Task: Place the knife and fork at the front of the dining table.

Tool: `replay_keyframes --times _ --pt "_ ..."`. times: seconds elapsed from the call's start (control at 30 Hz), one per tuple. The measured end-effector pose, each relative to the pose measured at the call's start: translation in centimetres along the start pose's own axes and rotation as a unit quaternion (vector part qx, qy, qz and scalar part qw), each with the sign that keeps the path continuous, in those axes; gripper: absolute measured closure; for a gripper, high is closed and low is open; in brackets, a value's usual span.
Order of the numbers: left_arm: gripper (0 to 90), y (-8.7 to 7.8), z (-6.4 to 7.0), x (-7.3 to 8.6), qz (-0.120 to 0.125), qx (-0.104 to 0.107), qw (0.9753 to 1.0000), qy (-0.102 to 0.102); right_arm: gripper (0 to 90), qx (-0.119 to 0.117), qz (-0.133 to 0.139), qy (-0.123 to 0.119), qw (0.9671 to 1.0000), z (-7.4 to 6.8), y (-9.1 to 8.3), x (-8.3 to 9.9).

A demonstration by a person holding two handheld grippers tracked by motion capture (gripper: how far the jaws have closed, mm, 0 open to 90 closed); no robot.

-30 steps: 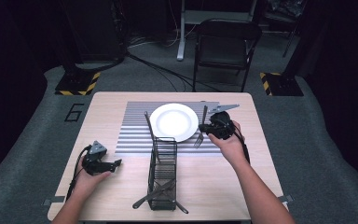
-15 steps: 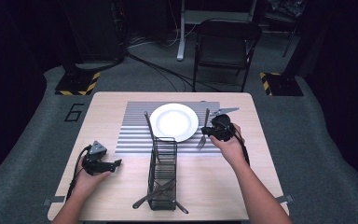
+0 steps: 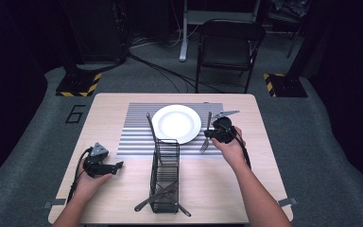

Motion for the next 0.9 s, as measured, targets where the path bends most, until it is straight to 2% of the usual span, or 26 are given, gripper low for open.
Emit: replay_keyframes --times 0.3,0.47,0.83,0.9 --pt "15.1 0.0 0.0 0.0 0.0 0.0 1.0 0.0 87.1 0.014 -0.007 0.007 0.9999 0.9 1.2 0.1" --pt "15.2 0.0 0.0 0.0 0.0 0.0 1.0 0.0 86.8 0.016 -0.001 0.011 0.9998 1.3 1.6 -0.2" --pt "15.2 0.0 0.0 0.0 0.0 -0.002 1.0 -0.002 85.3 0.023 0.007 0.038 0.999 2.4 2.8 -0.6" --pt "15.2 0.0 0.0 0.0 0.0 -0.002 1.0 -0.002 85.1 0.022 0.009 0.054 0.9983 2.7 3.2 -0.7"
Point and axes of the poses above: each handheld gripper's, and its own axes: y roughly forward along the jaws, x roughly out of its underside, z roughly to its right, the point moved 9 cm from there along y, roughly forward along the jaws, and after that the axes turned 9 degrees about -z, right-handed, at the moved point
